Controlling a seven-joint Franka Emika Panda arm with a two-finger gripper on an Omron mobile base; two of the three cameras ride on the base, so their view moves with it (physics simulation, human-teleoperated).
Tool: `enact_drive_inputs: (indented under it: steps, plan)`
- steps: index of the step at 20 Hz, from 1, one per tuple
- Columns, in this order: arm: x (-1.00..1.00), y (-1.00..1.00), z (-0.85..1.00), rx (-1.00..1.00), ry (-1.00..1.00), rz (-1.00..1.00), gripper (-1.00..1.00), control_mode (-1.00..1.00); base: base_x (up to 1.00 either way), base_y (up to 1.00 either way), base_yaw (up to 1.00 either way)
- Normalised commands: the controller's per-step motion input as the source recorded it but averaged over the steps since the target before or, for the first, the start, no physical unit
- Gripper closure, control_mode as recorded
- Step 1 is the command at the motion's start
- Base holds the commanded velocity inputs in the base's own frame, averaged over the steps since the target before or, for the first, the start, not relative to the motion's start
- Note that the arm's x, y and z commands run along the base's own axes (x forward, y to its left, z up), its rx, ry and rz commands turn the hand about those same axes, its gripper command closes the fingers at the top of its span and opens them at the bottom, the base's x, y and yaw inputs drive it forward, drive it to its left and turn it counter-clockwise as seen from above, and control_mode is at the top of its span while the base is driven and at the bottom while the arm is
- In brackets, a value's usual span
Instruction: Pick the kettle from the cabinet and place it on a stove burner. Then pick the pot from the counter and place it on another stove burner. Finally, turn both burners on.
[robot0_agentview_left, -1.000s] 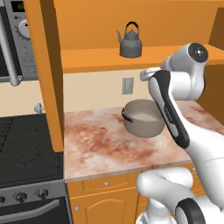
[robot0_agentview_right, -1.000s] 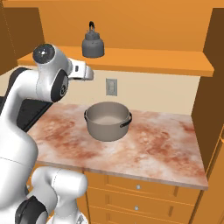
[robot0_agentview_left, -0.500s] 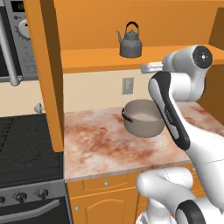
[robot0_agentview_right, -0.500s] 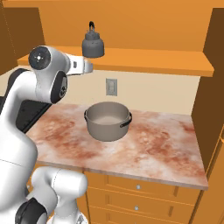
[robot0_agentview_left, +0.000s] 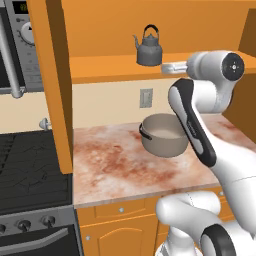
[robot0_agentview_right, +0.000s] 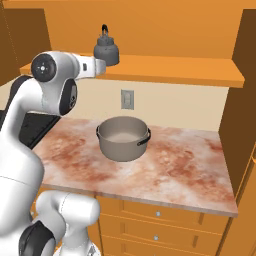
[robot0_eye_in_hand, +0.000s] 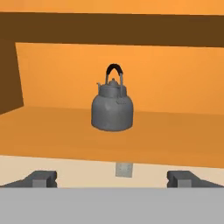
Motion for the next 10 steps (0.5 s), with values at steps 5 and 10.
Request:
enact_drive_inputs:
  steps: [5, 10]
  plan:
    - [0.05, 0.0, 0.24, 0.0, -0.13, 0.0, -1.0, -1.0, 0.0, 0.0, 0.0]
    - [0.0, 0.0, 0.23, 0.0, -0.05, 0.0, -1.0, -1.0, 0.0, 0.0, 0.0]
